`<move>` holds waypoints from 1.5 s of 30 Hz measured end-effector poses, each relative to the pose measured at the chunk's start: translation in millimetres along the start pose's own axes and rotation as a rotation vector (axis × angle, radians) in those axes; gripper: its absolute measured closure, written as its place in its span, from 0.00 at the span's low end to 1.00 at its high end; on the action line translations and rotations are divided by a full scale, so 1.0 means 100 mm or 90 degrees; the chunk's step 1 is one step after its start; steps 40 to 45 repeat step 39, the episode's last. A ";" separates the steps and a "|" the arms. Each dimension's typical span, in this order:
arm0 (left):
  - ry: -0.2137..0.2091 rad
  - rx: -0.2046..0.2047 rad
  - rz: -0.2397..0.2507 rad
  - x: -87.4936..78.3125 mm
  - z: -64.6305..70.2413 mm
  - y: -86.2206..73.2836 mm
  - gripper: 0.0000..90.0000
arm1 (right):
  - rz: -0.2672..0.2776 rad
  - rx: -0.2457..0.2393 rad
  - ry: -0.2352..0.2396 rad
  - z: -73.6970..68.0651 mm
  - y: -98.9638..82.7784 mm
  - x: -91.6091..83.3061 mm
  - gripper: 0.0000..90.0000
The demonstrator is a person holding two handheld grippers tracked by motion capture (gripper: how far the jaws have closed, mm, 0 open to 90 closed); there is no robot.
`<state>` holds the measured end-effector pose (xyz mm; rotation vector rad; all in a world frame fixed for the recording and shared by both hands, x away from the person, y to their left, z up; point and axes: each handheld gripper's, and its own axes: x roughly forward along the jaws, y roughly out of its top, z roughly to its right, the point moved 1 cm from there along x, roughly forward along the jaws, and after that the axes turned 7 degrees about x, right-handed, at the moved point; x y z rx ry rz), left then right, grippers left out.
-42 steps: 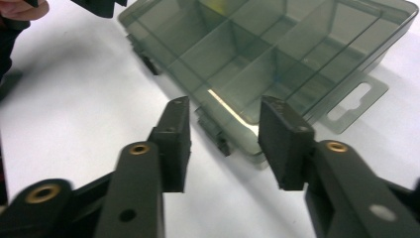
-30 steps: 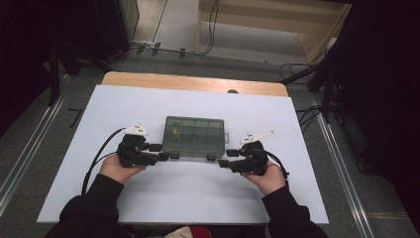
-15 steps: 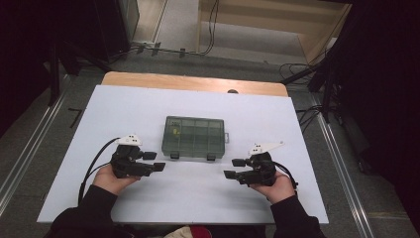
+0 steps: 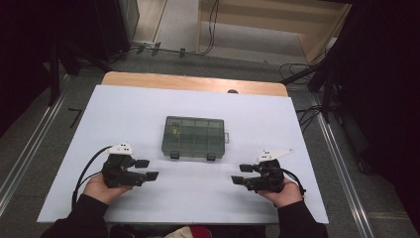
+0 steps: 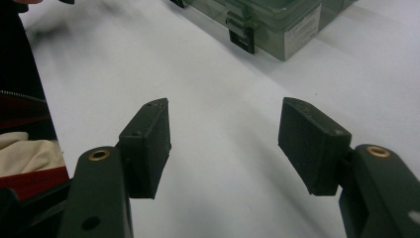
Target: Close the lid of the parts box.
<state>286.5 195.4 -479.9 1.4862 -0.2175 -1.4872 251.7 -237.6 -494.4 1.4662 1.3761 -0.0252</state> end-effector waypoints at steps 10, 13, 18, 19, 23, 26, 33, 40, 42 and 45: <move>0.002 -0.008 -0.005 -0.03 -0.02 -0.07 0.38 | -0.005 0.005 0.001 0.01 -0.04 -0.01 0.39; 0.001 -0.009 -0.007 -0.03 -0.01 -0.07 0.38 | -0.005 0.005 0.001 0.01 -0.04 -0.01 0.39; -0.002 -0.011 -0.006 -0.03 -0.02 -0.07 0.38 | -0.007 0.005 0.001 0.01 -0.04 0.00 0.39; -0.001 -0.011 -0.006 -0.03 -0.02 -0.07 0.38 | -0.006 0.005 0.001 0.01 -0.04 0.00 0.39; -0.001 -0.011 -0.010 -0.02 -0.02 -0.07 0.38 | -0.007 0.000 0.000 0.01 -0.04 0.01 0.39; -0.002 -0.010 -0.012 -0.02 -0.02 -0.07 0.38 | -0.010 0.001 0.001 0.01 -0.04 0.01 0.39; -0.004 -0.010 -0.017 -0.01 -0.02 -0.07 0.38 | -0.015 0.001 0.001 0.00 -0.04 0.02 0.39; -0.008 -0.017 -0.012 -0.02 -0.04 -0.06 0.38 | -0.015 0.001 0.005 0.00 -0.03 0.03 0.39; -0.008 -0.017 -0.012 -0.02 -0.04 -0.06 0.38 | -0.015 0.001 0.005 0.00 -0.03 0.03 0.39; -0.008 -0.017 -0.012 -0.02 -0.04 -0.06 0.38 | -0.015 0.001 0.005 0.00 -0.03 0.03 0.39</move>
